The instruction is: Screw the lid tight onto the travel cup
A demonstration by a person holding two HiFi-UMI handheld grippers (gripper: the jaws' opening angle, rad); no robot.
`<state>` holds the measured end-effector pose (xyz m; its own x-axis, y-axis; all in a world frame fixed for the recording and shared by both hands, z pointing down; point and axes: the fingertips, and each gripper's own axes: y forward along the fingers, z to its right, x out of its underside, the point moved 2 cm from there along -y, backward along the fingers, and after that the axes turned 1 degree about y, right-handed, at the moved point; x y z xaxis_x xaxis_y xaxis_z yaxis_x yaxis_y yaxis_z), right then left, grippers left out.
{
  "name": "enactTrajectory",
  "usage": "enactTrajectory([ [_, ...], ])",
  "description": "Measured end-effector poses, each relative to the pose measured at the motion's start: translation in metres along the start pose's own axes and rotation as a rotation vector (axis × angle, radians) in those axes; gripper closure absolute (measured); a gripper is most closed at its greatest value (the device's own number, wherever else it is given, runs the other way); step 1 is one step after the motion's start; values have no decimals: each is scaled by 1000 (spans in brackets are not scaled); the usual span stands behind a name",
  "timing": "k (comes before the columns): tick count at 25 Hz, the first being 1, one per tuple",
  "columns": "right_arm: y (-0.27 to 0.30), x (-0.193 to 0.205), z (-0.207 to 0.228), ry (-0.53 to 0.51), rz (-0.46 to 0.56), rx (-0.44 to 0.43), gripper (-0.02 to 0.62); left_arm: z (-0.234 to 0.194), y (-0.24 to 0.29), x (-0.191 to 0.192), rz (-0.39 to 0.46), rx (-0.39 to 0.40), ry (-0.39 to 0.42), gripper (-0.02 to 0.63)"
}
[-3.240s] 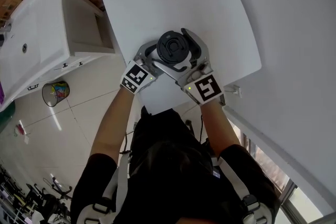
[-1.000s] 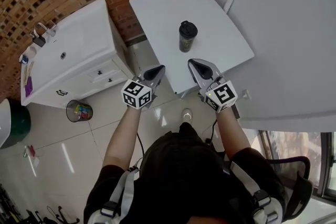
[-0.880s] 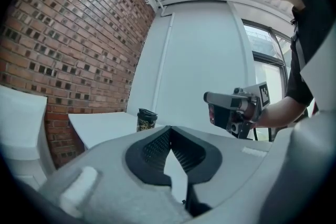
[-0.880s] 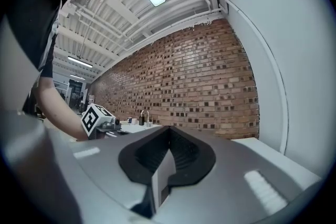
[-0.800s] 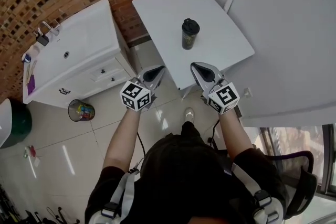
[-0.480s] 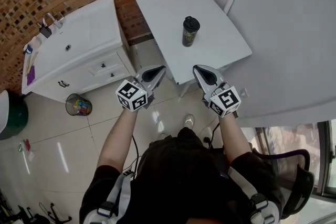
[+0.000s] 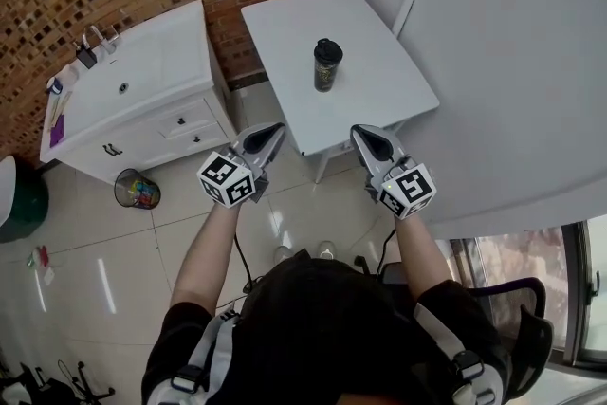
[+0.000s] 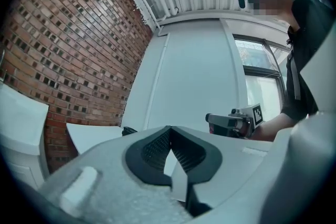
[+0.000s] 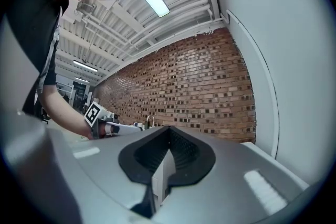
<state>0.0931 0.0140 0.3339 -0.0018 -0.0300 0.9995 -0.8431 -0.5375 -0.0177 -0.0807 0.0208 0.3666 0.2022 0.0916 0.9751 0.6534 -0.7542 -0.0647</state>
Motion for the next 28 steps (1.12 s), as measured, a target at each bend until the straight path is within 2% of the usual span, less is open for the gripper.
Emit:
enactTrajectory([
  [5,-15,3,9,18,1,1,594,8,1,-3,-28,-66,59,604],
  [12,-34,12,0,39,0,-1,595,36,-10,2,-19,-26,76,604],
  [16,-39,24,2,60,-30,0,595,38,-20,9,-55,-18,114,604],
  [21,-32,25,-6,82,-11,0,595,34,-32,11,-13,-45,67,604],
  [28,-19,32,-18,83,-11,-19,595,35,-40,23,0,-70,43,604],
])
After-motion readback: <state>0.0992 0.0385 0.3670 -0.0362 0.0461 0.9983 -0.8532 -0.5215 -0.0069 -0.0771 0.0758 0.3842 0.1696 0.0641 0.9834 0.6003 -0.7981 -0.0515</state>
